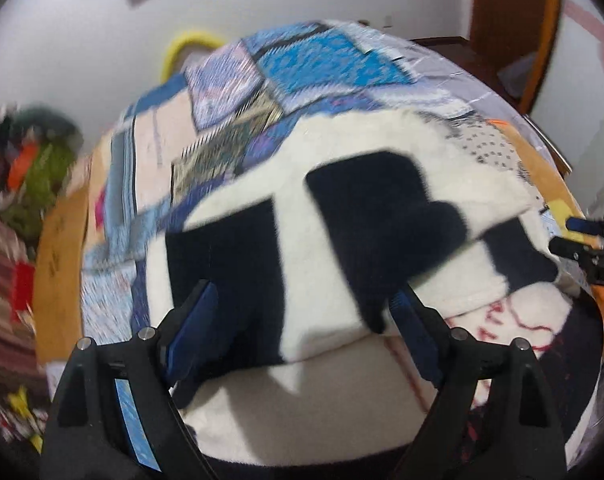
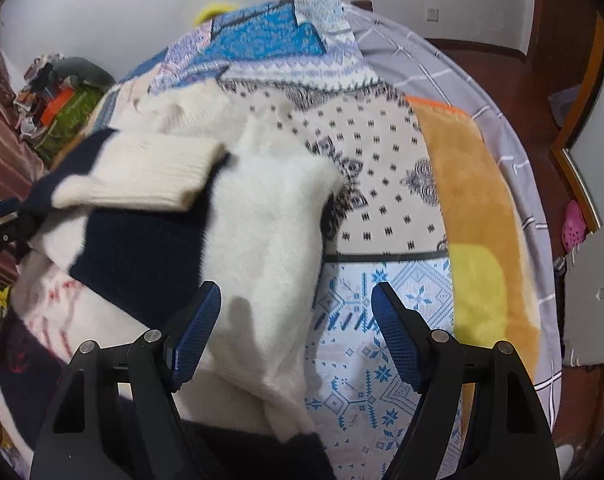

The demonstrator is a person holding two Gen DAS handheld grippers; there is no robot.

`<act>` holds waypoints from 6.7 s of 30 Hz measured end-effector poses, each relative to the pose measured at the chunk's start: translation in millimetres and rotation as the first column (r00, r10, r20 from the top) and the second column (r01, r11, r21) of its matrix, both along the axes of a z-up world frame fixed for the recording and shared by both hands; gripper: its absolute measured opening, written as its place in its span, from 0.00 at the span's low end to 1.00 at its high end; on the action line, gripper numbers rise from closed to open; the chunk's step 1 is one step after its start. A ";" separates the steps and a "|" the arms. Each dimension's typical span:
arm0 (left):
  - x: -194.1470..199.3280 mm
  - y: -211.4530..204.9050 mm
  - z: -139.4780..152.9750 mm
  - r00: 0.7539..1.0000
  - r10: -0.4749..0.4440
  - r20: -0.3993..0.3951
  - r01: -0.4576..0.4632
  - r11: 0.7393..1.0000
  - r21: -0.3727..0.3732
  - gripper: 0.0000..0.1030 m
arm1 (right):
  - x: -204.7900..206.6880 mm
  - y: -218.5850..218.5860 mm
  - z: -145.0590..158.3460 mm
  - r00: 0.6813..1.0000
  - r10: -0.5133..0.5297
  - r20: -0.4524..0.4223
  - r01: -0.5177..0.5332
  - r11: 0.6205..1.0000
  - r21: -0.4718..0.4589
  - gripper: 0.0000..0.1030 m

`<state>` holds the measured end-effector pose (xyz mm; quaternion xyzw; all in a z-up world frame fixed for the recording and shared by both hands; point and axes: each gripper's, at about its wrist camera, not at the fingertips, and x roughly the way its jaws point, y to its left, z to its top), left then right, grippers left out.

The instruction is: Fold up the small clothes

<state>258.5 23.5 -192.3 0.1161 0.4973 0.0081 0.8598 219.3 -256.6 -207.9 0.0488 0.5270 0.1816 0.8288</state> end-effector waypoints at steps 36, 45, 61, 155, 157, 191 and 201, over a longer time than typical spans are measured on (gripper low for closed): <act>45.7 -53.4 5.6 0.990 -0.130 0.053 0.133 0.989 -0.064 0.12 | 2.4 -4.4 3.7 1.000 -0.006 0.003 0.006 0.999 0.051 0.72; 17.0 62.9 30.7 0.992 0.104 0.073 -0.090 0.981 -0.172 0.12 | 4.0 -0.5 9.3 1.000 -0.007 0.011 0.007 0.999 0.047 0.72; 17.5 6.0 22.0 0.997 -0.067 0.028 0.070 0.986 -0.149 0.54 | 2.6 21.4 8.3 1.000 0.026 -0.001 -0.026 0.999 0.031 0.72; -42.0 183.5 -38.8 0.921 0.377 -0.093 -0.386 0.863 -0.325 0.31 | -20.1 55.8 0.3 0.991 0.134 0.024 -0.133 0.991 -0.024 0.32; -40.2 179.1 -39.8 0.925 0.367 -0.093 -0.377 0.869 -0.320 0.31 | -19.1 59.8 0.5 0.989 0.142 0.033 -0.142 0.990 -0.028 0.22; -45.4 166.6 -47.0 0.942 0.318 -0.108 -0.336 0.889 -0.312 0.32 | -5.4 5.9 10.7 1.000 0.025 0.010 -0.025 1.000 -0.001 0.49; -40.2 180.3 -23.2 0.936 0.347 -0.058 -0.346 0.875 -0.340 0.34 | 30.1 -20.8 13.0 0.996 -0.087 0.020 0.087 0.995 0.042 0.51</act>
